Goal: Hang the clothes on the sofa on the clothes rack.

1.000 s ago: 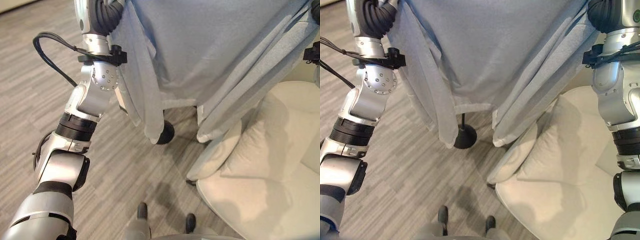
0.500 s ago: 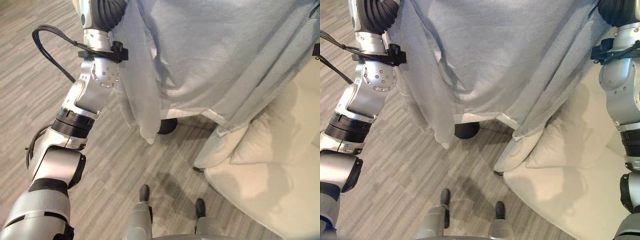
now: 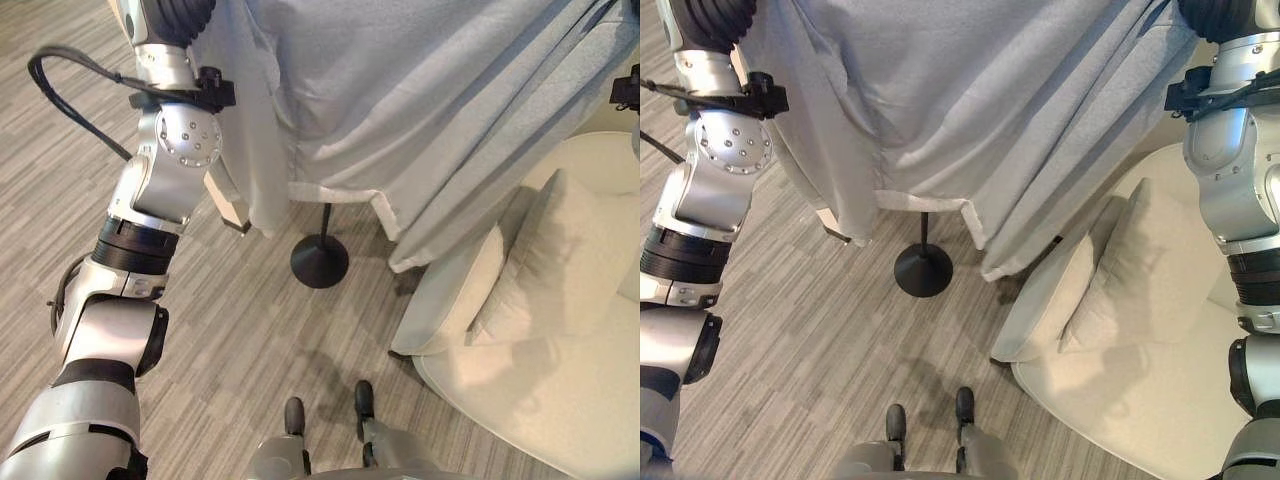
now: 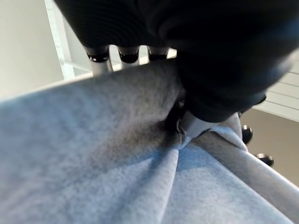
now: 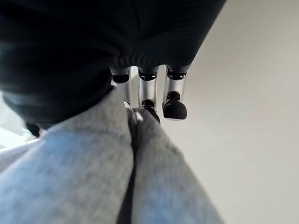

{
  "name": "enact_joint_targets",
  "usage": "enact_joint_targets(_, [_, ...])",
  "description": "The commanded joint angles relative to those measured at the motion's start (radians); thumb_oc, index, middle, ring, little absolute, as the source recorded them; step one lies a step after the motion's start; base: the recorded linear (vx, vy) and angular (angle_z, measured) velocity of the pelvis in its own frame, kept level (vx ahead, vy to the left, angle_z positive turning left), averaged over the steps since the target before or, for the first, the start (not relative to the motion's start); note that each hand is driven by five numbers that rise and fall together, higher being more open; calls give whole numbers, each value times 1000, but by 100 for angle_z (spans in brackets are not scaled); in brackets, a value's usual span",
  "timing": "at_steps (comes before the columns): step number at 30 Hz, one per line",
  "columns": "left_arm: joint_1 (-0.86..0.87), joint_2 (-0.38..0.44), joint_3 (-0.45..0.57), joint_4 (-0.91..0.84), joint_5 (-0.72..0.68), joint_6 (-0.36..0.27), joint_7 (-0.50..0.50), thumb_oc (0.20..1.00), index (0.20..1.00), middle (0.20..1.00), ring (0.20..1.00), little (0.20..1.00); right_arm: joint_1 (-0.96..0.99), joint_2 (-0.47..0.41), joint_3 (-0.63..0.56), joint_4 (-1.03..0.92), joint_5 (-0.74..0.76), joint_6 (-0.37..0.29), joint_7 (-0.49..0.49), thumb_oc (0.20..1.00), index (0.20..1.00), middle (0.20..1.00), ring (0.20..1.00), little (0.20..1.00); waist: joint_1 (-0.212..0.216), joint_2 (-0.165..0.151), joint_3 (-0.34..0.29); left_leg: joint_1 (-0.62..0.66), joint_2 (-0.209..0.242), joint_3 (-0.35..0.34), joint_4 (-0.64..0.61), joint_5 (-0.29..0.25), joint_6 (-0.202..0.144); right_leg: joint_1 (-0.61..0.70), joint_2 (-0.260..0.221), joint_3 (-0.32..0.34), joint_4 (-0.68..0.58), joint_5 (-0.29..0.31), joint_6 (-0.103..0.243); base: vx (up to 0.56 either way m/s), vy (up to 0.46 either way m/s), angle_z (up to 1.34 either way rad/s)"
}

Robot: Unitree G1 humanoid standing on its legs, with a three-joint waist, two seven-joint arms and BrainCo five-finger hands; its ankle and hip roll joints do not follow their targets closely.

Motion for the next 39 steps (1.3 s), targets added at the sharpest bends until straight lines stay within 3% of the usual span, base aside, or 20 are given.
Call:
enact_joint_targets(1, [1, -3, 37, -5, 22, -17, 15, 200, 200, 200, 200, 200, -52, -20, -22, 20, 14, 3, -30, 200, 200, 200, 200, 200, 6, 16, -93, 13, -15, -20, -15, -55, -74, 39, 53, -15, 14, -87, 51, 165, -62, 18])
enact_joint_targets(9, [46, -24, 64, -36, 26, -3, -3, 200, 200, 200, 200, 200, 60, 20, -65, -38, -4, -5, 4, 200, 200, 200, 200, 200, -3, 15, -115, 81, -8, -24, -7, -66, -69, 108, 53, -36, 6, -108, 28, 110, -98, 15])
enact_joint_targets(12, [94, -18, 104, -78, 47, 2, 13, 200, 200, 200, 200, 200, 151, 58, -135, -99, -37, -11, -8, 200, 200, 200, 200, 200, -6, 28, -138, 96, -2, -21, -15, -74, -72, 130, 50, -55, 3, -124, 30, 112, -51, 9])
enact_joint_targets(15, [79, 8, 105, -74, 53, 10, 30, 200, 200, 200, 200, 200, 119, 52, -131, -89, -31, -17, -28, 200, 200, 200, 200, 200, -1, 33, -148, 101, 1, -25, -15, -89, -76, 138, 47, -60, 3, -138, 37, 148, 5, 5])
enact_joint_targets(19, [-113, 109, -30, 78, 32, 23, 32, 200, 200, 200, 200, 200, -149, -48, 58, 66, 47, -6, -46, 200, 200, 200, 200, 200, 4, 25, -150, 67, 7, -23, -15, -78, -84, 108, 43, -63, 3, -132, 50, 23, -8, 1])
enact_joint_targets(21, [-336, 152, -203, 278, -29, 28, 40, 200, 200, 200, 200, 200, -450, -59, 293, 263, 154, -1, -69, 200, 200, 200, 200, 200, -3, 20, -132, 3, 7, -27, -15, -58, -93, 48, 41, -55, 3, -113, 57, -95, -43, 7])
enact_joint_targets(25, [-537, 143, -372, 510, -127, 23, 28, 200, 200, 200, 200, 200, -712, 19, 504, 510, 285, 1, -79, 200, 200, 200, 200, 200, -14, 24, -104, -76, 9, -37, -15, -26, -102, -30, 48, -45, 3, -88, 62, -85, -53, 16])
enact_joint_targets(28, [-724, 122, -559, 732, -196, -2, -16, 200, 200, 200, 200, 200, -896, 112, 679, 775, 405, -19, -51, 200, 200, 200, 200, 200, -21, 19, -73, -187, 8, -48, -15, 14, -111, -128, 53, -48, 3, -50, 70, -142, -59, 7])
enact_joint_targets(30, [-800, 92, -638, 843, -220, -13, -45, 200, 200, 200, 200, 200, -938, 166, 712, 883, 475, -36, -40, 200, 200, 200, 200, 200, -23, 21, -43, -248, 10, -54, -15, 36, -118, -185, 54, -59, 3, -34, 77, -127, -41, 3])
enact_joint_targets(36, [-808, 91, -643, 851, -223, -17, -45, 200, 200, 200, 200, 200, -944, 168, 714, 889, 478, -39, -39, 200, 200, 200, 200, 200, -25, 21, -47, -257, 10, -56, -15, 38, -118, -193, 53, -60, 3, -33, 77, -21, -1, -2])
enact_joint_targets(39, [-779, 58, -713, 989, -223, -37, -125, 200, 200, 200, 200, 200, -859, 219, 722, 1013, 564, -52, 25, 200, 200, 200, 200, 200, -29, 39, 31, -364, 0, -67, -15, 85, -132, -295, 46, -73, 3, -1, 93, -116, 55, 22])
